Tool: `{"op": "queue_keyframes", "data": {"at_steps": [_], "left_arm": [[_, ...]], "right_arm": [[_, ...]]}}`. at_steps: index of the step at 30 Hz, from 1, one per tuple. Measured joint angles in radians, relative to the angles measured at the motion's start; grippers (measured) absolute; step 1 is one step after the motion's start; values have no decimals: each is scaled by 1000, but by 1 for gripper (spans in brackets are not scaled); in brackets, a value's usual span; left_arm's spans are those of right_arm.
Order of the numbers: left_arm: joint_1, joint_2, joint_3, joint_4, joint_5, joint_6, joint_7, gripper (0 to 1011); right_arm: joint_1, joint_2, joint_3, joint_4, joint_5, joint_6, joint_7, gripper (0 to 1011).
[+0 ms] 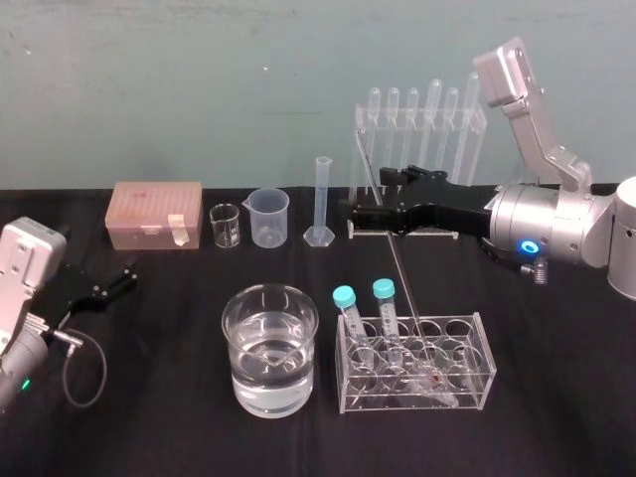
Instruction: Hold the thermometer with one hand and immerse one end into the beaker, then reinsert it into the test tube rack.
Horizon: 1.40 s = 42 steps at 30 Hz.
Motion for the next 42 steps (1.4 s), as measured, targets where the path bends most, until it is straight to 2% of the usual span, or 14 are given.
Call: {"op": "queue_keyframes", "data": {"at_steps": [9,13,17,20,22,23,26,27,32,33,34,36,37,42], "left_arm": [[0,0,0,0,0,0,0,1008],[0,0,0,0,0,0,0,1008],[0,0,0,0,0,0,0,1008],[0,0,0,0,0,0,0,1008],[0,0,0,0,0,0,0,1008],[0,0,0,0,0,0,0,1008],[0,0,0,0,0,0,0,1008],[0,0,0,0,0,0,0,1008],[0,0,0,0,0,0,0,1008],[0,0,0,0,0,0,0,1008],[0,0,0,0,0,0,0,1008],[0,0,0,0,0,0,0,1008],[0,0,0,0,0,0,0,1008],[0,0,0,0,0,0,0,1008]], "right_arm": [[-1,0,1,-1,1,0,-2,1003],[-1,1,1,-1,1,0,-2,937],[-2,1,2,-2,1,-1,-2,812],[-2,1,2,-2,1,-1,-2,760],[-2,1,3,-2,2,-1,-3,682],[-2,1,3,-2,2,-1,-3,682],[-2,1,3,-2,2,-1,-3,536],[-2,1,3,-2,2,-1,-3,536],[-3,1,3,-2,2,-2,-3,361],[-3,1,3,-2,2,-2,-3,361],[-3,1,3,-2,2,-2,-3,292],[-3,1,3,-2,2,-2,-3,254],[-2,1,3,-2,2,-2,-3,191],[-3,1,3,-2,2,-2,-3,64]]}}
